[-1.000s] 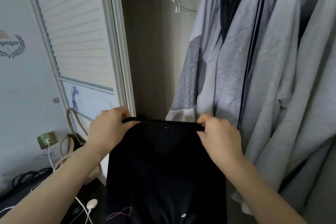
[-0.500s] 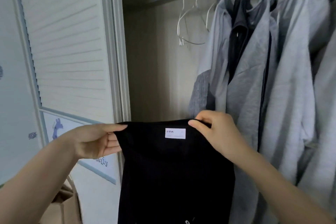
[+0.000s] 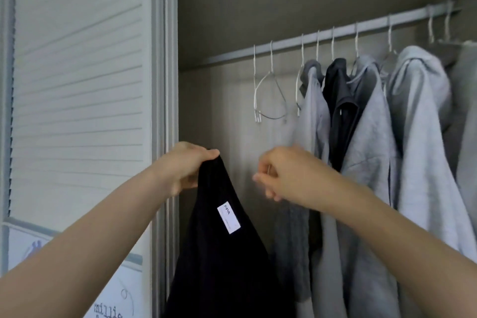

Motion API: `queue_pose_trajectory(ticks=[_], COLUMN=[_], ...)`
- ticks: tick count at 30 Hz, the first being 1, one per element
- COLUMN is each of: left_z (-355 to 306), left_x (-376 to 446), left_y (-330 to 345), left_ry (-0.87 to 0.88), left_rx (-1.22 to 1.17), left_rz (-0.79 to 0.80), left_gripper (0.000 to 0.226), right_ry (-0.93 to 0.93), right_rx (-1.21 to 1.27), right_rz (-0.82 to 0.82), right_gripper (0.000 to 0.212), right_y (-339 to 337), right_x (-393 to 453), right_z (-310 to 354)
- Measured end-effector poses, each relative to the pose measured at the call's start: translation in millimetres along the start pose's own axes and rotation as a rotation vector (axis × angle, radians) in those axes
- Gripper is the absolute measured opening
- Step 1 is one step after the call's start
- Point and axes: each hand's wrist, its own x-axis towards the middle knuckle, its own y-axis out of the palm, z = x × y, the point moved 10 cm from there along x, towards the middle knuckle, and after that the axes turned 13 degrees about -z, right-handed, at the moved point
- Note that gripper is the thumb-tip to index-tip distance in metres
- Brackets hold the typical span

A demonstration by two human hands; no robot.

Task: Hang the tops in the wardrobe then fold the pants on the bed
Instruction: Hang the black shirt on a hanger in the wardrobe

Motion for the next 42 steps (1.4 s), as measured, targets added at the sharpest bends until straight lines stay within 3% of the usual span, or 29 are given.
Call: queue_pose_trajectory(ticks=[3, 7, 9, 14, 18, 21, 26, 28, 30, 32, 35, 38, 42], left_z=[-21.5, -34.4, -38.5, -36.3, -29.1, -25.9, -20.0, -17.1, -12.8, -7.5, 3.9, 18.2, 37.6], left_x=[11.2, 20.5, 25.7, 37.0, 44.3, 49.2, 54.1, 56.6, 58.1, 57.9, 54.3, 45.3, 22.6], left_y=[18.4, 38.5, 42.1, 39.3, 37.5, 34.7, 28.5, 27.7, 26.4, 24.3, 22.0, 24.8, 35.3], left_ry=[0.158, 0.291, 0.354, 0.453, 0.461, 0.461, 0.487, 0.484, 0.475, 0.458, 0.407, 0.292, 0.153], left_rx=[0.113, 0.251, 0.281, 0.322, 0.334, 0.332, 0.337, 0.346, 0.361, 0.379, 0.375, 0.325, 0.237], left_rz=[0.007, 0.037, 0.025, -0.011, -0.008, -0.022, -0.051, -0.048, -0.050, -0.056, -0.058, -0.020, -0.006], left_gripper=[0.021, 0.023, 0.023, 0.029, 0.032, 0.037, 0.038, 0.036, 0.036, 0.036, 0.036, 0.037, 0.028], right_ry=[-0.057, -0.041, -0.010, 0.368, 0.425, 0.541, 0.607, 0.642, 0.616, 0.632, 0.575, 0.497, 0.466], right_rx=[-0.038, -0.272, -0.432, -0.604, -0.647, -0.415, -0.061, 0.254, 0.689, 0.953, 1.003, 0.978, 1.064], right_rz=[-0.418, -0.644, -0.627, -0.382, -0.382, -0.420, -0.514, -0.551, -0.555, -0.569, -0.502, -0.466, -0.361], right_gripper=[0.023, 0.024, 0.031, 0.045, 0.035, 0.016, 0.025, 0.033, 0.029, 0.028, 0.032, 0.015, 0.013], right_y=[-58.1, -97.9, -100.1, -80.2, -78.4, -73.8, -67.4, -65.6, -61.3, -63.5, -65.5, -70.5, -69.4], right_x=[57.7, 132.0, 162.6, 200.1, 203.6, 199.2, 197.7, 199.3, 199.7, 187.6, 154.1, 107.0, 28.3], right_z=[12.4, 5.7, -6.7, -83.6, -114.0, -135.2, -146.1, -144.6, -126.7, -114.0, -89.5, -66.1, -47.6])
